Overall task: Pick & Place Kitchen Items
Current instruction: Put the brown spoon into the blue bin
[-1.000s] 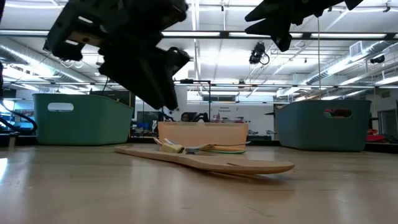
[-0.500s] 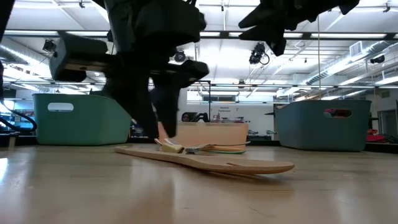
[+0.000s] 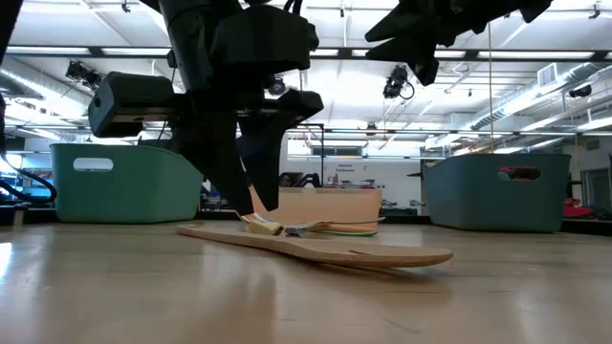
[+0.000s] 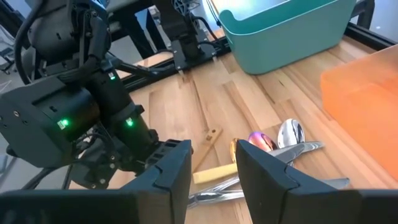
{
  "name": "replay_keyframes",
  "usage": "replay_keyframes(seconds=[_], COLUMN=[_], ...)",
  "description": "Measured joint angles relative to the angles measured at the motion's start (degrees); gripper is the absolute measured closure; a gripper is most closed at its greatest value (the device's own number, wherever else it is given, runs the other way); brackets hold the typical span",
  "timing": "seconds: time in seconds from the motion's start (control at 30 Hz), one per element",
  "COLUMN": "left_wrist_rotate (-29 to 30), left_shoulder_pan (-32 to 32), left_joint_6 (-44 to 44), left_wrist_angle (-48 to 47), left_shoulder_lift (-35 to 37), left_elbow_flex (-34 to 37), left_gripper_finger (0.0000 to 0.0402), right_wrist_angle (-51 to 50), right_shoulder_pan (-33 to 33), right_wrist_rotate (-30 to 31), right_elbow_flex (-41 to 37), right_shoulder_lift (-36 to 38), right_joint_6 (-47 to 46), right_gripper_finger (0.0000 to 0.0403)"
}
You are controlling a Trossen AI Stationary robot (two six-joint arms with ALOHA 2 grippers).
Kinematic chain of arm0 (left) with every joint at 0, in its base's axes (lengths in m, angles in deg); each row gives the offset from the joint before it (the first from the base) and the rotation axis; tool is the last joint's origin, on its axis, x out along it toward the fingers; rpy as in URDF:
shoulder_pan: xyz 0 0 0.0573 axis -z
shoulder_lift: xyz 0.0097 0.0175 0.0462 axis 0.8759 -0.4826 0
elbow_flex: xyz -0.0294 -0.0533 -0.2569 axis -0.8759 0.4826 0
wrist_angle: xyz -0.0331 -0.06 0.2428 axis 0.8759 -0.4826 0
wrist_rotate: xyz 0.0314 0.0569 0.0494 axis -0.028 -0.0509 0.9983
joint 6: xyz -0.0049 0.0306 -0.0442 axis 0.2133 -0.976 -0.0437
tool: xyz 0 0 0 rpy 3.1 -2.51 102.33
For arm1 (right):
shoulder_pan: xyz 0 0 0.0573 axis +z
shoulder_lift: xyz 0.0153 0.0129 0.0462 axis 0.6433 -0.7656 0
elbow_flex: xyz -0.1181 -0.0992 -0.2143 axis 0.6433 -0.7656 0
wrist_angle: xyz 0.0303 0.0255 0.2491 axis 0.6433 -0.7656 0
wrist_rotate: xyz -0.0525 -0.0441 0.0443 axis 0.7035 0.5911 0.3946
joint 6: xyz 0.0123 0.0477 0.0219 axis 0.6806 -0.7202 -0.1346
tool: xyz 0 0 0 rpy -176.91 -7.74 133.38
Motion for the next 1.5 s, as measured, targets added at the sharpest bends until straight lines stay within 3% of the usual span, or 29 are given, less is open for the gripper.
replay_keyframes(seconds=[0.17,0.6,0.97,1.5], left_wrist_rotate=[-0.1,-0.3,-2.4,-13.8], left_shoulder_pan=[0.0,0.1,-0.6,-4.9], left_joint_6=[-1.6,-3.5,-2.8,3.0], left_wrist_angle=[1.0,4.3,7.8,6.7], left_shoulder_lift=[-0.6,-3.5,-5.5,-6.6], left_elbow_flex=[0.1,0.1,-0.2,-0.1], left_gripper_finger=[0.0276,0.0198,0.0197,0.0197], right_wrist_angle=[0.0,-0.1,-0.3,-0.3], right_shoulder_pan=[0.0,0.0,0.0,0.1], right_wrist_rotate=[0.0,0.0,0.0,0.0], right_elbow_flex=[0.0,0.0,0.0,0.0], right_shoulder_lift=[0.0,0.0,0.0,0.0], right_joint_6=[0.2,0.2,0.2,0.4], right_gripper_finger=[0.0266,0.0266,0.0266,0.0266])
